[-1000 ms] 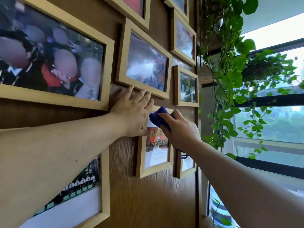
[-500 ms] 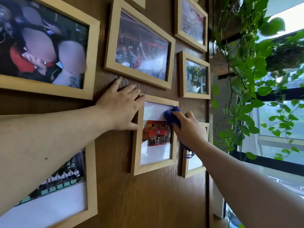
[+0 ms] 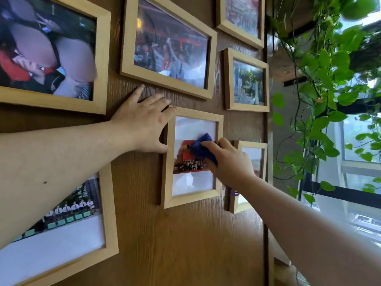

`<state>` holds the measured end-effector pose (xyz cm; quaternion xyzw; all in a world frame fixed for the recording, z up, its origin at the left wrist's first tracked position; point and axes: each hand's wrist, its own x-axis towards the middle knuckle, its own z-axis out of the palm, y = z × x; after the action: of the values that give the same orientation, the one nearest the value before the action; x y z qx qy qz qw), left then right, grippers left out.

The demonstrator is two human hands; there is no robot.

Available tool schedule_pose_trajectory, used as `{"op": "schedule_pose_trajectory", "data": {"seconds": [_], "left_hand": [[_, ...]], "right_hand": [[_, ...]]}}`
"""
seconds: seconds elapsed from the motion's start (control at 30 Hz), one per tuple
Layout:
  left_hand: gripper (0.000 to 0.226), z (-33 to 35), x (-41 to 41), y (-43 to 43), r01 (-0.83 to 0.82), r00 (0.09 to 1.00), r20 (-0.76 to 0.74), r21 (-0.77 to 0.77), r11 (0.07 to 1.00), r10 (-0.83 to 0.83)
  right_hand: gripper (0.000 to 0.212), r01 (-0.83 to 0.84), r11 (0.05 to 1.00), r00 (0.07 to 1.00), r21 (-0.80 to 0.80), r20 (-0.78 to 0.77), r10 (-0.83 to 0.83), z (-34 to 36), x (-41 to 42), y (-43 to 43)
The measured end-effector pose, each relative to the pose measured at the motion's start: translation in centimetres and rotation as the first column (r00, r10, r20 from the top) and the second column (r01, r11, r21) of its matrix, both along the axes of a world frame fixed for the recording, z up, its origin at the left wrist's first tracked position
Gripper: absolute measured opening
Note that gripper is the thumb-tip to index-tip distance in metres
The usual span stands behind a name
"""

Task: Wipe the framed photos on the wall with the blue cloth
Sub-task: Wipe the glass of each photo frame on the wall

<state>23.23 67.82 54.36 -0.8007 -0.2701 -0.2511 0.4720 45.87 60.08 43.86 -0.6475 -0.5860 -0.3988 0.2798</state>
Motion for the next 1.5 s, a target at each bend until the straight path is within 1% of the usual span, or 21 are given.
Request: {"op": "schedule_pose_trajectory", "data": {"seconds": [0.07, 0.13, 0.23, 0.33, 0.43, 0.53, 0.63, 0.73, 0.8, 0.87, 1.0, 1.07, 1.13, 1.2, 1.37, 1.43, 1.5], "left_hand": [[0.103, -0.1, 0.0, -0.1, 0.000, 1.000, 0.002, -0.005, 1.000, 0.000], [0.102, -0.1, 0.0, -0.1, 0.006, 1.000, 0.006, -0.010, 1.000, -0.006], [0.102, -0.1, 0.0, 0.1, 0.014, 1.000, 0.011, -0.003, 1.000, -0.014], [0.102, -0.1, -0.1, 0.2, 0.023, 1.000, 0.014, 0.013, 1.000, -0.023], [0.102, -0.2, 0.0, 0.4, 0.029, 0.999, 0.015, 0.021, 0.999, -0.029], [0.103, -0.2, 0.0, 0.5, 0.018, 1.000, 0.016, 0.021, 1.000, -0.018], [0.103, -0.3, 0.1, 0.4, -0.001, 1.000, 0.015, 0.017, 1.000, 0.000], [0.103, -0.2, 0.1, 0.3, -0.019, 1.000, 0.013, 0.014, 1.000, 0.019], [0.103, -0.2, 0.2, 0.2, -0.021, 1.000, 0.012, 0.005, 1.000, 0.021], [0.104, -0.3, 0.2, 0.1, -0.023, 1.000, 0.009, 0.002, 1.000, 0.023], [0.103, -0.3, 0.1, -0.1, -0.054, 0.998, -0.012, 0.036, 0.998, 0.054], [0.100, -0.2, -0.2, -0.2, -0.089, 0.995, -0.047, 0.057, 0.994, 0.092], [0.094, 0.0, -0.8, -0.5, -0.095, 0.993, -0.058, 0.074, 0.993, 0.099], [0.089, 0.6, -1.7, -1.2, -0.047, 0.998, -0.028, 0.104, 0.994, 0.050], [0.075, 3.9, -4.3, -2.6, 0.112, 0.994, -0.015, 0.293, 0.950, -0.112], [0.072, 5.8, -4.8, -2.8, 0.137, 0.989, 0.008, 0.338, 0.931, -0.148], [0.075, 7.7, -5.3, -2.9, 0.119, 0.989, 0.035, 0.366, 0.923, -0.142]], "right_hand": [[0.044, 0.064, 0.997, 0.996, -0.044, -0.052, -0.066, -0.8, 1.2, -0.4], [0.044, 0.061, 0.994, 0.997, -0.093, -0.037, -0.065, -1.5, 1.4, -0.6], [0.043, -0.017, 0.993, 0.996, -0.120, 0.079, 0.027, -1.8, 0.0, -0.6], [0.043, -0.106, 0.979, 0.966, -0.176, 0.214, 0.143, -2.2, -1.9, -0.2], [0.042, -0.125, 0.971, 0.943, -0.202, 0.281, 0.180, -2.6, -2.0, -0.4], [0.040, -0.093, 0.964, 0.930, -0.248, 0.325, 0.173, -3.2, -0.3, -1.2], [0.040, 0.010, 0.956, 0.936, -0.294, 0.338, 0.094, -3.8, 2.2, -2.0], [0.039, 0.096, 0.952, 0.943, -0.291, 0.334, 0.007, -4.1, 3.3, -2.3], [0.039, 0.084, 0.954, 0.950, -0.289, 0.313, 0.011, -4.3, 2.9, -2.2], [0.039, 0.027, 0.958, 0.954, -0.284, 0.294, 0.060, -4.6, 1.7, -1.9], [0.039, -0.050, 0.948, 0.932, -0.314, 0.326, 0.157, -4.3, -0.9, -1.7], [0.040, -0.074, 0.955, 0.927, -0.287, 0.333, 0.172, -3.1, -1.3, -2.0], [0.042, -0.106, 0.970, 0.938, -0.219, 0.301, 0.170, -1.5, -1.3, -2.4], [0.045, -0.147, 0.981, 0.951, -0.130, 0.255, 0.176, 0.5, -1.3, -2.6], [0.046, -0.208, 0.965, 0.963, 0.162, 0.209, 0.173, 6.9, -2.4, -2.0], [0.044, -0.219, 0.944, 0.966, 0.247, 0.192, 0.174, 9.9, -3.2, -1.4], [0.044, -0.221, 0.926, 0.968, 0.306, 0.189, 0.168, 12.8, -4.0, -0.7]]}}
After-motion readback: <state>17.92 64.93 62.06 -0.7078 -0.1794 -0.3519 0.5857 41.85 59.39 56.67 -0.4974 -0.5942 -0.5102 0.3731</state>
